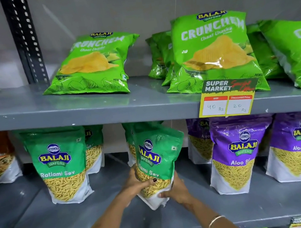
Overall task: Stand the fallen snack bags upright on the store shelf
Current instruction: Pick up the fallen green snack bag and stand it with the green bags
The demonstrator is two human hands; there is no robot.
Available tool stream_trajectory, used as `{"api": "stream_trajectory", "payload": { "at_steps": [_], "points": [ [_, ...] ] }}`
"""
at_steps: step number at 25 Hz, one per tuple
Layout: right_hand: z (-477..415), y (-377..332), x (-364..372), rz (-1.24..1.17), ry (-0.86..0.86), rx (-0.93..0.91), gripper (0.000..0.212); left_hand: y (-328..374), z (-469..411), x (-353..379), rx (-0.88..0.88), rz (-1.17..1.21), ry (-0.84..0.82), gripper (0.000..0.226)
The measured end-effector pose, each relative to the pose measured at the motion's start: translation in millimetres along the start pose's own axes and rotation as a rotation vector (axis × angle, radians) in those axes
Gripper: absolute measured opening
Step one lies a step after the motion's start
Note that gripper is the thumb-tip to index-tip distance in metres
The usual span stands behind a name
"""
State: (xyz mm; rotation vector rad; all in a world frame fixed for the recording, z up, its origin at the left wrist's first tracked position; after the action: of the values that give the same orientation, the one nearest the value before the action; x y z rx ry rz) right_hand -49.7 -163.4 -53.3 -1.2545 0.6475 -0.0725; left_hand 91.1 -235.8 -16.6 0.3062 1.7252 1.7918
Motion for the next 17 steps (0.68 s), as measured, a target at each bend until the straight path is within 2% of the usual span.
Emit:
{"api": "stream_trajectory", "payload": {
  "at_steps": [2,4,6,8,10,12,14,16,17],
  "points": [
    [-2,-3,-9,-0.018,0.018,-0.018,0.102,-1,-2,0,0.018,0.053,0.022,0.097],
    [1,-9,-23,-0.132,0.029,-0.014,0.085,-5,-2,-8,0.002,0.037,0.081,0.103],
    [-3,-11,-28,-0.231,-0.031,0.021,0.074,-9,-4,-15,-0.004,-0.058,0.115,0.1],
    [-3,-18,-20,-0.329,-0.179,-0.008,0.072,-12,-3,-18,-0.003,-0.104,0.141,0.081],
    [1,-27,-13,-0.35,-0.265,-0.052,0.072,-7,3,-17,0.013,-0.082,0.201,0.042],
    [-1,-30,-15,-0.334,-0.257,-0.078,0.071,-2,7,-16,0.023,-0.106,0.247,0.037],
    [2,-37,-17,-0.224,-0.237,-0.1,0.065,-6,9,-17,0.002,-0.181,0.238,0.05],
    [11,-40,-19,0.116,-0.254,-0.046,0.051,-19,14,-24,-0.071,-0.286,0.186,0.07],
    [16,-34,-18,0.321,-0.299,0.056,0.046,-24,19,-33,-0.109,-0.326,0.153,0.065]
  ]
}}
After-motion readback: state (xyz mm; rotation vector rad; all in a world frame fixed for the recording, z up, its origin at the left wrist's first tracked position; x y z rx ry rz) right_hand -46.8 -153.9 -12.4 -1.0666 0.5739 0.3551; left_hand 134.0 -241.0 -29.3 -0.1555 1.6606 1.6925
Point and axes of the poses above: each hand's wrist, its own z-axis away from the middle knuckle, its own x-axis out of the palm, y = z × x, the point moved 10 cm from there along -z, towards the middle knuckle, and after that the axes turned 6 degrees about x, right-handed, at the moved point
